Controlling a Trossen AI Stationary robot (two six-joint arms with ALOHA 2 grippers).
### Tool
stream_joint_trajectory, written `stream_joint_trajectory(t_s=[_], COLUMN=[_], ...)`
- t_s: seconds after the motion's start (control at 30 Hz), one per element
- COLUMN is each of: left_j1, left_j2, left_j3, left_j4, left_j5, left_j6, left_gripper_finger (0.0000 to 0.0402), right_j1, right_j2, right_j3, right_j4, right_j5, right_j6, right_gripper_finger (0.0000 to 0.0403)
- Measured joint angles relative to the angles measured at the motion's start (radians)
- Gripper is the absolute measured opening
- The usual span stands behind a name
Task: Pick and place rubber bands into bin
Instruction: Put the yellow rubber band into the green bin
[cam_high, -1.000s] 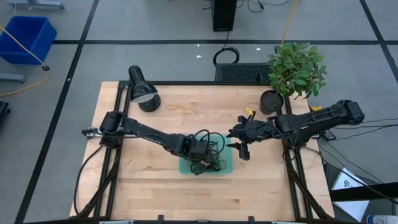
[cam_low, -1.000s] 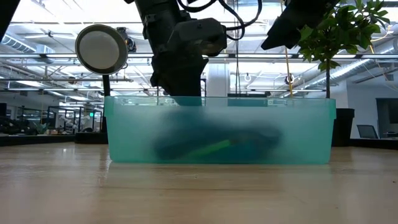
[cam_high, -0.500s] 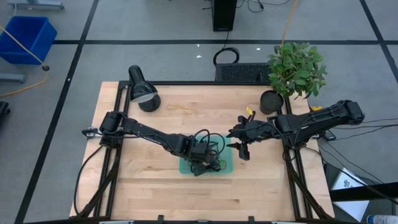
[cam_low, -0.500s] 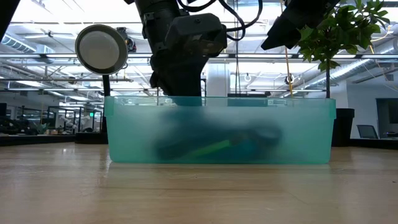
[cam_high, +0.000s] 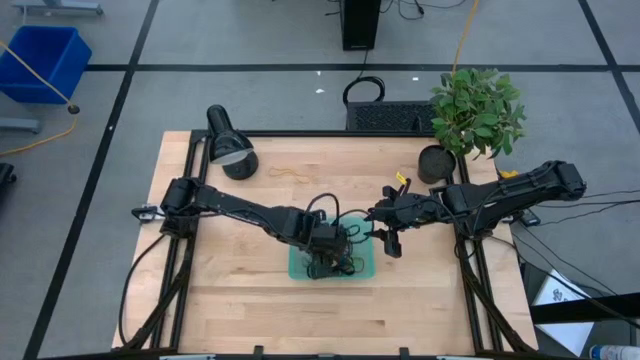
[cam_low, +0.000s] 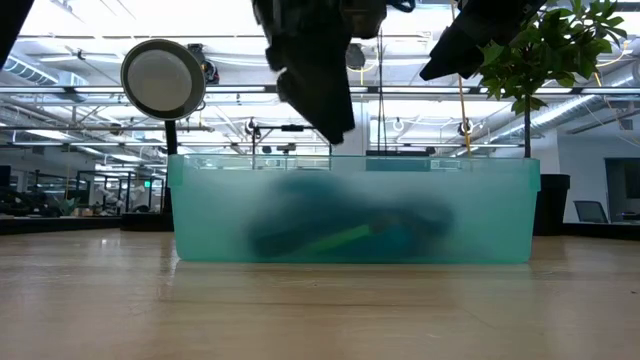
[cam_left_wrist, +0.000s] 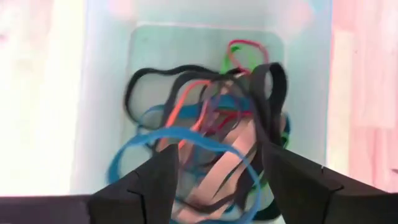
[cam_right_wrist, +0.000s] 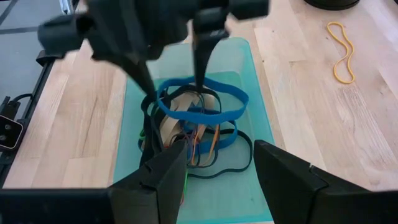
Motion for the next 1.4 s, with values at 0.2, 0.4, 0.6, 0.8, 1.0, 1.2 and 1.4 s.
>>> stream_joint_trajectory(t_s=[0.2,0.4,0.6,0.8,1.0,1.2,1.4], left_j1=[0.049,0.136,0.276,0.385,0.494,0.588,0.615], left_j2=[-0.006,-0.078,-0.171,-0.191,-0.182,-0.182,-0.18], left_j3=[0.151,0.201,0.201,0.201,0.173,0.038,-0.161], left_j4=[-0.254,-0.362,-0.379,-0.386,-0.384,-0.349,-0.151], left_j5=[-0.007,-0.052,-0.084,-0.121,-0.144,-0.05,0.077], left_j6=[0.045,0.174,0.249,0.303,0.344,0.461,0.748], left_gripper_finger=[0.0245,0.0246,0.0246,0.0246,0.0246,0.0243,0.0226], right_j1=[0.0,-0.003,-0.003,-0.003,-0.003,-0.028,-0.076], right_j2=[0.0,0.0,0.0,0.0,0.0,0.0,0.0], right_j3=[0.0,0.0,-0.001,0.0,0.0,0.0,0.0], right_j4=[0.0,0.001,0.001,0.0,0.001,0.001,0.005], right_j5=[0.0,0.007,0.061,0.21,0.315,0.315,0.315], right_j6=[0.0,0.0,0.002,0.0,-0.005,-0.002,-0.001], right_gripper_finger=[0.018,0.018,0.018,0.018,0.018,0.018,0.018])
